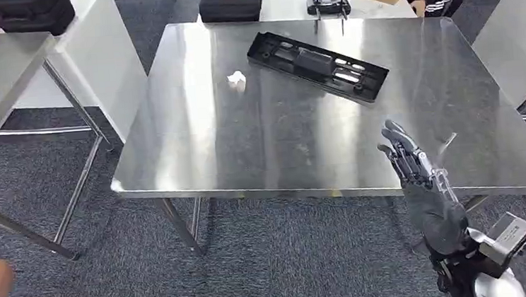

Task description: Take the parts from the cabinet and place them on the table.

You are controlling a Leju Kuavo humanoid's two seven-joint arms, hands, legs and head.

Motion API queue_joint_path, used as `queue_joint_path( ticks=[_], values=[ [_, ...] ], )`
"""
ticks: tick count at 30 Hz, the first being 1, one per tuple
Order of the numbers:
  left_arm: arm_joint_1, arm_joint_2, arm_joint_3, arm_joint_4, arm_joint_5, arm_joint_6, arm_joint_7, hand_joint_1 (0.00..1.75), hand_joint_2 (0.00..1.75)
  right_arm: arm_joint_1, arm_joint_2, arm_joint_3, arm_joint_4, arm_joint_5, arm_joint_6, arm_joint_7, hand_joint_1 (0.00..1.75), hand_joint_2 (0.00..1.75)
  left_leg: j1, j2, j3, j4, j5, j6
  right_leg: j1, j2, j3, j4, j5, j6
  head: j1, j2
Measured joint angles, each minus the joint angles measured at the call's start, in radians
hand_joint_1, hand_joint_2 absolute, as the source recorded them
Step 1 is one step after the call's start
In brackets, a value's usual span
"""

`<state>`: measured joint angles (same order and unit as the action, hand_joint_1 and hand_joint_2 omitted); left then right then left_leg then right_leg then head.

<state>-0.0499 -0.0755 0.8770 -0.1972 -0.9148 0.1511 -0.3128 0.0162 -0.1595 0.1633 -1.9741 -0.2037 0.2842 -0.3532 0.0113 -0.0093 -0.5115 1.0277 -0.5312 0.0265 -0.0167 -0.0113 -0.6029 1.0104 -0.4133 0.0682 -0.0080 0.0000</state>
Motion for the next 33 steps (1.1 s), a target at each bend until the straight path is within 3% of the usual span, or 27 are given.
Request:
queue_joint_path(
  ticks=[1,2,3,5,6,7,9,10,11,12,13,15,16,17,18,20,21,23,24,25,26,27,28,29,31,32,33],
  values=[
    [0.001,-0.001,0.002,0.0,0.001,0.001,0.001,0.0,0.0,0.013,0.0,-0.005,0.006,0.0,-0.004,0.0,0.0,0.0,0.006,0.007,-0.017,-0.007,0.016,0.021,-0.003,0.001,-0.01,0.006,-0.004,0.005,-0.001,0.0],
    [0.0,-0.001,0.005,0.0,0.003,0.003,0.001,0.0,0.0,0.026,0.002,-0.011,0.01,-0.002,-0.01,0.0,0.0,0.0,0.002,0.006,-0.033,-0.008,0.026,0.032,-0.002,0.003,-0.029,0.033,-0.047,-0.006,0.0,0.0],
    [0.0,0.001,0.007,0.0,0.003,0.005,0.001,0.0,0.0,0.038,0.003,-0.02,0.014,-0.005,-0.012,-0.001,0.0,0.0,0.001,0.008,-0.048,-0.008,0.04,0.04,-0.004,0.004,-0.051,0.095,-0.108,-0.018,0.007,0.0],
    [0.002,0.002,0.009,0.0,0.003,0.008,0.0,0.0,0.0,0.062,0.008,-0.04,0.02,-0.013,-0.018,-0.003,0.0,0.0,-0.002,0.01,-0.073,-0.007,0.065,0.043,-0.003,0.006,-0.084,0.241,-0.191,-0.023,0.008,0.0],
    [0.002,0.002,0.01,0.0,0.003,0.008,0.0,0.0,0.0,0.07,0.01,-0.047,0.022,-0.015,-0.021,-0.003,0.0,0.0,-0.003,0.01,-0.083,-0.006,0.073,0.043,-0.003,0.007,-0.087,0.273,-0.202,-0.019,0.009,0.0],
    [0.003,0.001,0.011,0.0,0.003,0.008,0.0,0.0,0.0,0.092,0.016,-0.063,0.028,-0.015,-0.035,-0.003,0.0,0.0,-0.005,0.01,-0.109,-0.005,0.093,0.042,-0.003,0.007,-0.068,0.306,-0.185,0.001,0.009,0.0],
    [0.003,0.001,0.013,0.0,0.003,0.009,0.002,0.0,0.0,0.111,0.025,-0.086,0.033,0.001,-0.059,0.005,0.0,0.0,-0.005,0.011,-0.133,-0.005,0.113,0.037,-0.003,0.007,0.017,0.205,-0.129,0.02,0.009,0.0],
    [0.003,0.001,0.014,0.0,0.003,0.01,0.003,0.0,0.0,0.118,0.031,-0.097,0.035,0.013,-0.076,0.016,0.0,0.0,-0.005,0.01,-0.143,-0.005,0.123,0.034,-0.003,0.007,0.079,0.12,-0.112,0.02,0.009,0.0],
    [0.003,0.0,0.014,0.0,0.003,0.012,0.004,0.0,0.0,0.124,0.038,-0.111,0.039,0.031,-0.097,0.033,0.0,0.0,-0.006,0.01,-0.146,-0.004,0.133,0.029,-0.002,0.006,0.155,0.012,-0.128,0.007,0.009,0.0],
    [0.003,-0.002,0.015,0.0,0.005,0.015,0.004,0.0,0.0,0.128,0.044,-0.123,0.045,0.045,-0.114,0.048,0.0,0.0,-0.01,0.008,-0.15,-0.003,0.141,0.022,0.009,0.006,0.206,-0.068,-0.156,-0.009,0.009,0.0],
    [0.004,-0.003,0.016,0.0,0.006,0.019,0.007,0.0,0.0,0.137,0.053,-0.137,0.058,0.052,-0.132,0.063,0.0,0.0,-0.009,0.01,-0.142,-0.013,0.151,0.014,0.013,0.007,0.188,-0.056,-0.147,-0.015,0.003,0.0],
    [0.004,-0.005,0.02,0.0,0.006,0.019,0.013,0.0,0.0,0.14,0.069,-0.173,0.113,0.064,-0.156,0.101,0.0,0.0,-0.006,0.011,-0.14,-0.022,0.171,0.003,0.018,0.009,0.18,-0.056,-0.137,-0.029,0.011,0.0],
    [0.007,-0.006,0.022,0.0,0.006,0.019,0.018,0.0,0.0,0.145,0.079,-0.192,0.155,0.085,-0.166,0.118,0.0,0.0,-0.005,0.01,-0.148,-0.025,0.176,-0.005,0.002,0.007,0.168,-0.064,-0.119,-0.039,0.011,0.0],
    [0.007,-0.006,0.023,0.0,0.005,0.019,0.02,0.0,0.0,0.146,0.086,-0.209,0.192,0.115,-0.179,0.13,0.0,0.0,-0.002,0.007,-0.16,-0.009,0.136,-0.01,-0.003,0.004,0.156,-0.064,-0.105,-0.048,0.008,0.0],
    [0.01,-0.008,0.024,0.0,0.004,0.018,0.024,0.0,0.0,0.152,0.094,-0.227,0.231,0.153,-0.189,0.136,0.0,0.0,-0.001,0.007,-0.174,0.034,0.063,-0.014,-0.003,0.002,0.141,-0.064,-0.092,-0.062,0.006,0.0],
    [0.013,-0.009,0.024,0.0,0.003,0.018,0.026,0.0,0.0,0.161,0.109,-0.261,0.298,0.19,-0.191,0.124,0.0,0.0,0.001,0.007,-0.207,0.182,-0.056,-0.026,-0.003,0.001,0.112,-0.062,-0.068,-0.063,0.003,0.0],
    [0.013,-0.009,0.025,0.0,0.002,0.018,0.026,0.0,0.0,0.162,0.115,-0.273,0.325,0.198,-0.19,0.122,0.0,0.0,0.002,0.007,-0.219,0.254,-0.078,-0.031,-0.003,0.0,0.1,-0.06,-0.056,-0.06,0.003,0.0],
    [0.013,-0.009,0.026,0.0,0.002,0.018,0.027,0.0,0.0,0.164,0.125,-0.289,0.361,0.228,-0.2,0.137,0.0,0.0,0.006,0.007,-0.195,0.287,-0.028,-0.036,-0.006,0.001,0.068,-0.05,-0.037,-0.051,0.003,0.0],
    [0.013,-0.009,0.027,0.0,-0.003,0.018,0.029,0.0,0.0,0.162,0.131,-0.303,0.394,0.275,-0.216,0.161,0.0,0.0,0.01,0.007,-0.15,0.243,0.012,-0.038,-0.01,0.001,0.054,-0.043,-0.031,-0.047,0.003,0.0],
    [0.012,-0.009,0.027,0.0,-0.006,0.018,0.03,0.0,0.0,0.159,0.138,-0.324,0.447,0.328,-0.235,0.179,0.0,0.0,0.014,0.007,-0.077,0.15,0.039,-0.041,-0.014,0.001,0.039,-0.031,-0.028,-0.041,0.003,0.0],
    [0.011,-0.01,0.027,0.0,-0.009,0.018,0.03,0.0,0.0,0.154,0.142,-0.344,0.493,0.357,-0.255,0.179,0.0,0.0,0.019,0.007,-0.017,0.069,0.031,-0.046,-0.013,0.0,0.03,-0.018,-0.026,-0.038,0.002,0.0],
    [0.009,-0.014,0.027,0.0,-0.017,0.017,0.031,0.0,0.0,0.144,0.144,-0.367,0.547,0.385,-0.277,0.169,0.0,0.0,0.014,0.0,0.029,-0.002,-0.008,-0.051,-0.005,0.0,0.013,-0.004,-0.024,-0.033,-0.002,0.0],
    [0.008,-0.012,0.027,-0.001,-0.02,0.017,0.033,0.0,0.0,0.127,0.148,-0.389,0.61,0.406,-0.294,0.15,0.0,0.0,0.01,-0.002,0.023,-0.006,-0.014,-0.031,-0.004,0.0,0.009,-0.001,-0.018,-0.025,0.001,0.0],
    [0.008,-0.013,0.026,-0.001,-0.026,0.016,0.035,0.0,0.0,0.107,0.15,-0.419,0.708,0.43,-0.313,0.126,0.0,0.0,0.008,0.001,0.015,-0.007,-0.013,-0.025,-0.003,0.001,0.009,-0.002,-0.011,-0.015,0.001,0.0],
    [0.007,-0.014,0.026,-0.001,-0.027,0.016,0.037,0.0,0.0,0.083,0.15,-0.47,0.863,0.459,-0.326,0.07,0.0,0.0,0.002,0.002,-0.002,-0.011,0.004,0.005,0.001,0.001,0.007,-0.014,0.008,0.01,0.003,0.0],
    [0.005,-0.016,0.026,-0.001,-0.027,0.016,0.037,0.0,0.0,0.074,0.15,-0.491,0.93,0.466,-0.328,0.05,0.0,0.0,0.007,0.009,-0.009,-0.016,0.018,0.023,-0.008,0.003,-0.003,-0.002,-0.006,0.009,0.001,0.0],
    [0.002,-0.016,0.026,-0.001,-0.028,0.016,0.037,0.0,0.0,0.067,0.153,-0.506,0.987,0.469,-0.33,0.044,0.0,0.0,0.005,0.008,-0.023,-0.018,0.029,0.036,-0.007,0.004,-0.024,0.033,-0.053,0.0,0.01,0.0]
  ],
)
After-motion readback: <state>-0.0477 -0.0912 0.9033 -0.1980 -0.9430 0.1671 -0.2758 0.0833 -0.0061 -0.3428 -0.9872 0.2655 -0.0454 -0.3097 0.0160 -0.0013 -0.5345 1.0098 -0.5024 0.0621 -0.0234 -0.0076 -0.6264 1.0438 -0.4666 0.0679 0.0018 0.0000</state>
